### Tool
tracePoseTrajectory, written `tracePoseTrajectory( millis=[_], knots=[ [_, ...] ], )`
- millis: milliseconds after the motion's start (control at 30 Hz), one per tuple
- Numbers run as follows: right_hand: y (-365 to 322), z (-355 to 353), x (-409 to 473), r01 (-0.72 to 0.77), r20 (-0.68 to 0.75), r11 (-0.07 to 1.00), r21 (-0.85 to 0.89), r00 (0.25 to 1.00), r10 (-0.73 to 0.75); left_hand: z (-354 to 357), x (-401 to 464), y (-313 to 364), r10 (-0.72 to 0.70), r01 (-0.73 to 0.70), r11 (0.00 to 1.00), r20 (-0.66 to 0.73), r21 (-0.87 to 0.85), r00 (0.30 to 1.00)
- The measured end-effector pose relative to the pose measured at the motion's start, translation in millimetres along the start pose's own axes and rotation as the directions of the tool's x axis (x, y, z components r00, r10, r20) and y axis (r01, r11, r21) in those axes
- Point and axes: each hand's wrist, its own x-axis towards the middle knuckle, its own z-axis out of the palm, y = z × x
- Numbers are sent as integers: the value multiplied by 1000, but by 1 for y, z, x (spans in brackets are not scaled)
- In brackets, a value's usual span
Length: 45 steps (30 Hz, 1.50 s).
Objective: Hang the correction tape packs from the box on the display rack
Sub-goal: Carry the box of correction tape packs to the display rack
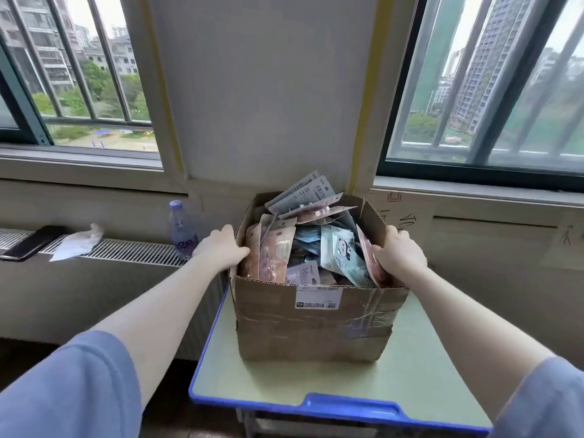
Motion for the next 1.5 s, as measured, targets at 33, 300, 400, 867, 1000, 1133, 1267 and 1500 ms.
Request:
tracePoseTrajectory(
  millis=[33, 300, 400, 867, 1000, 1133, 1267, 1500],
  knots=[
    [0, 0, 1, -12, 4, 1000, 10, 1000, 12, 1, 1, 0, -10, 10, 1000, 6, 10, 1000],
    [13, 9, 22, -39, 26, 991, 127, 999, 36, 19, 13, 4, -76, 71, 989, -35, -127, 996],
    [19, 9, 30, -83, 64, 977, 199, 995, 72, 24, 13, 5, -100, 88, 978, -55, -191, 993],
    [39, 23, 50, -116, 152, 977, 177, 984, 90, 23, 13, 6, -70, 65, 987, -26, -145, 997],
    [42, 21, 50, -108, 170, 977, 181, 982, 77, 20, 10, 5, -59, 49, 979, -41, -198, 997],
    [46, 18, 49, -111, 209, 967, 230, 976, 63, 21, 6, -1, -86, 67, 964, -63, -259, 994],
    [47, 21, 43, -93, 153, 956, 277, 987, 52, 23, 1, -2, -101, 75, 952, -74, -296, 992],
    [54, 19, 27, -85, 69, 943, 323, 995, 66, 22, -7, -2, -57, 12, 941, -126, -338, 990]
  ],
)
